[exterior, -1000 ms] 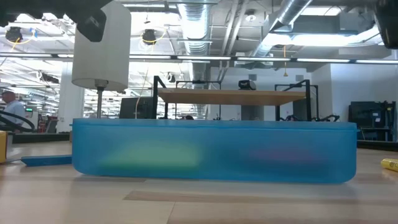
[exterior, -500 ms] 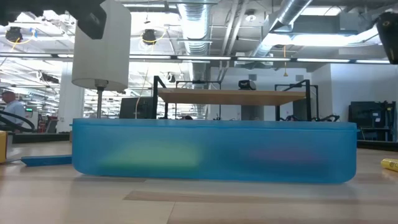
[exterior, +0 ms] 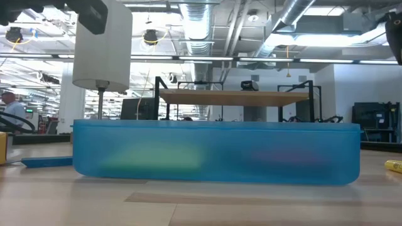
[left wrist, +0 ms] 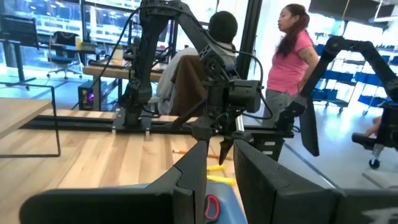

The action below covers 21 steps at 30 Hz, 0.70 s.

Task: Pack school essentials
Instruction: Put the right yellow pen into the blue supply box

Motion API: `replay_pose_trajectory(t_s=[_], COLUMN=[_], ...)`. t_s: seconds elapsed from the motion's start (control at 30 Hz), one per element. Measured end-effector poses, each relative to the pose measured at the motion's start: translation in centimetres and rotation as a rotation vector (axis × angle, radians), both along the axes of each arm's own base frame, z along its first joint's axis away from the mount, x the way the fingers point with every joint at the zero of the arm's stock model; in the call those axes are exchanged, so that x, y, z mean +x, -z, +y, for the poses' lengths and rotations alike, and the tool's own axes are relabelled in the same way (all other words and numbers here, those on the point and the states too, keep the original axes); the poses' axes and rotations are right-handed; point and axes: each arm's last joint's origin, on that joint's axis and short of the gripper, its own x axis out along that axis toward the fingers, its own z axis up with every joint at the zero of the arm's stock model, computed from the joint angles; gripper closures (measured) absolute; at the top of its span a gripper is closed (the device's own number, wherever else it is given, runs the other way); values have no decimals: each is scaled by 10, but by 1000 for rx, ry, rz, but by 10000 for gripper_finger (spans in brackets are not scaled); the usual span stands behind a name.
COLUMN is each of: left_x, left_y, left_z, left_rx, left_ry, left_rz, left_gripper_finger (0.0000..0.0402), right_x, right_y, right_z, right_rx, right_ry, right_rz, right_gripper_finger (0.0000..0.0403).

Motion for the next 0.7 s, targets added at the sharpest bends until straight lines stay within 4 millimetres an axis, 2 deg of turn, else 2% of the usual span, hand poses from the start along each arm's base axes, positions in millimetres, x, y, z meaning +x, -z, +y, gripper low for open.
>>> replay_pose_trajectory(t_s=[0.33,0.7], left_x=[0,0], left_y=[-1,-1], left_z=[0,0], left_rx=[59,48], left_ry=[-11,-2], left_rz=[-26,-25], left_gripper_finger=[335,335], right_x=[7,8], right_y=[0,0], right_z=[-8,-9], right_rx=[-13,6], right_ry=[-27,-1], right_rz=[7,18], right_gripper_finger=[153,153])
